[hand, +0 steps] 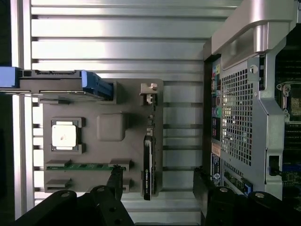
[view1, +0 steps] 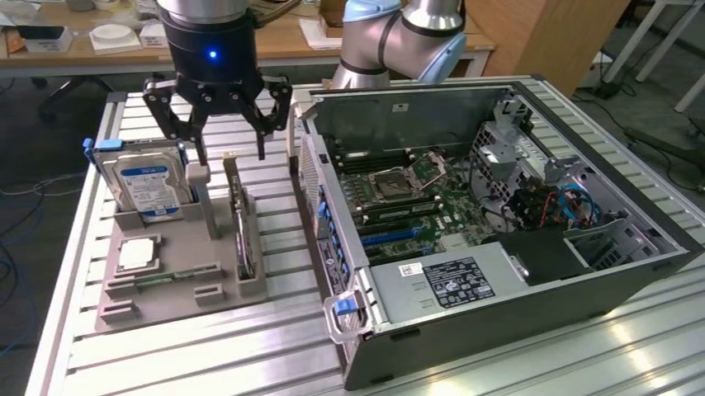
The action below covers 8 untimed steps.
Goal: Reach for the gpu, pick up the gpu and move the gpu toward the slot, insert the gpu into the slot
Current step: 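Pick up the gpu and move the gpu toward the slot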
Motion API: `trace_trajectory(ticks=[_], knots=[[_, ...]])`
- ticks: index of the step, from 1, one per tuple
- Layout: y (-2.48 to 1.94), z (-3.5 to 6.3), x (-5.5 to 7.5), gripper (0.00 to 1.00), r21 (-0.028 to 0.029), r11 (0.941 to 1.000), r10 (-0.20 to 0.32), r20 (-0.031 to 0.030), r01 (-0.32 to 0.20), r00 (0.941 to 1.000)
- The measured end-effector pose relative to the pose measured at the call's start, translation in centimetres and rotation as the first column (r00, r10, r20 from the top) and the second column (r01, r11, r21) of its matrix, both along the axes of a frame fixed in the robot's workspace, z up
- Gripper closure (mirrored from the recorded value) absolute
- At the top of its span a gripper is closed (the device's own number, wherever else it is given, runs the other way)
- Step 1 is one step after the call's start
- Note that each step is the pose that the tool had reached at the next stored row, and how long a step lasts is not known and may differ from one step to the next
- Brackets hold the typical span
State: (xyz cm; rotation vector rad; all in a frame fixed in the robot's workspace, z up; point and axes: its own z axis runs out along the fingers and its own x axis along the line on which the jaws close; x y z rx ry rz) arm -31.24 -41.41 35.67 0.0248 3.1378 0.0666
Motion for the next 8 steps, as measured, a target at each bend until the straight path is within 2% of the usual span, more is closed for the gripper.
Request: trace_trajectory(ticks=[4, 8], knots=[[-0.09, -0.41, 0.0, 0.29, 0.0000, 1.0000, 0.000, -0.0001, 0.000, 1.0000], [-0.49, -1.15, 0.0, 0.29, 0.0000, 1.0000, 0.000, -0.0001, 0.000, 1.0000]])
